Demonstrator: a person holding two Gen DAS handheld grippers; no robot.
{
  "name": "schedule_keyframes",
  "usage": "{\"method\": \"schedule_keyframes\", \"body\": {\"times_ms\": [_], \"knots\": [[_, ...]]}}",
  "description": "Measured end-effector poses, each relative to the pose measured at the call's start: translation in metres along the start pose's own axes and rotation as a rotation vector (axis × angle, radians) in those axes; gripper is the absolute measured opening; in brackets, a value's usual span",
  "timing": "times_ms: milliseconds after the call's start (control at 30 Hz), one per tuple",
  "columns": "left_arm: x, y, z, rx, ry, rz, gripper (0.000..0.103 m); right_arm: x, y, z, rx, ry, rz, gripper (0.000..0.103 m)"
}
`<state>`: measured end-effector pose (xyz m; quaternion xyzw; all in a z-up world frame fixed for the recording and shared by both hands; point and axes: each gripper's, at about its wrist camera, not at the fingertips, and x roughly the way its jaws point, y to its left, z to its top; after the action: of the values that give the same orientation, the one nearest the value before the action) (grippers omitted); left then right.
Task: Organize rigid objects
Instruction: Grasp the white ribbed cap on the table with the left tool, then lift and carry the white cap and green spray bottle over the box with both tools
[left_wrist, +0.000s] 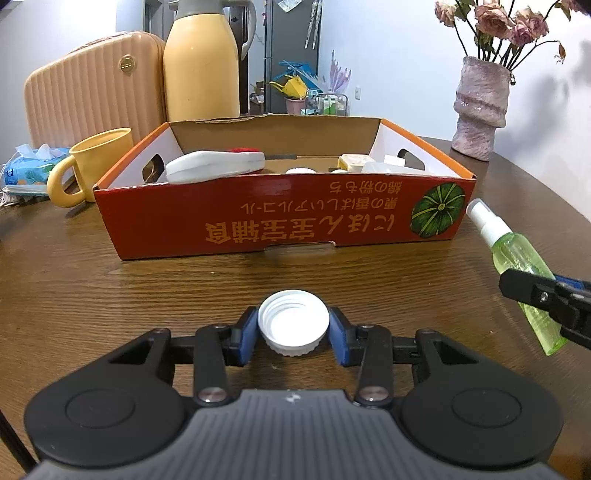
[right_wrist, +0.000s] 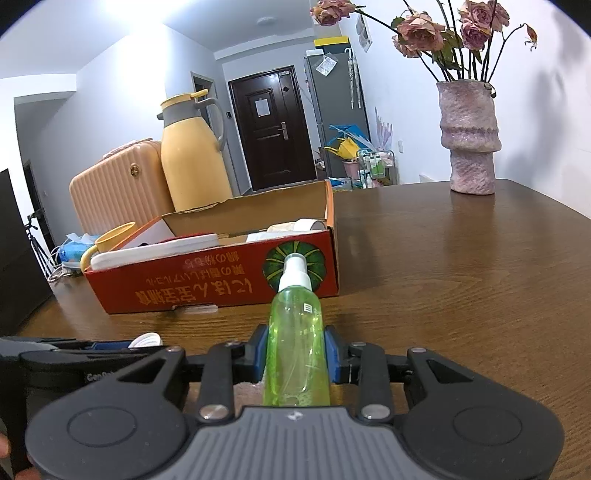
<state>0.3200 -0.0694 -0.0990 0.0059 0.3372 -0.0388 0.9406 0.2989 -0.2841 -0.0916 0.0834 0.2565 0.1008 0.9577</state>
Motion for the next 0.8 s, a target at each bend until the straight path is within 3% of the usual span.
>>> {"method": "schedule_keyframes", "body": {"times_ms": [400, 800], "knots": [[-0.018, 0.004, 0.001, -0.026, -0.04, -0.018, 0.041, -0.012, -0.005, -0.003, 0.05, 0.022, -0.016, 0.03], [-0.046, 0.013, 0.007, -0.058, -0.09, -0.041, 0.041, -0.029, 0.011, 0.024, 0.018, -0.025, -0.014, 0.03]]}}
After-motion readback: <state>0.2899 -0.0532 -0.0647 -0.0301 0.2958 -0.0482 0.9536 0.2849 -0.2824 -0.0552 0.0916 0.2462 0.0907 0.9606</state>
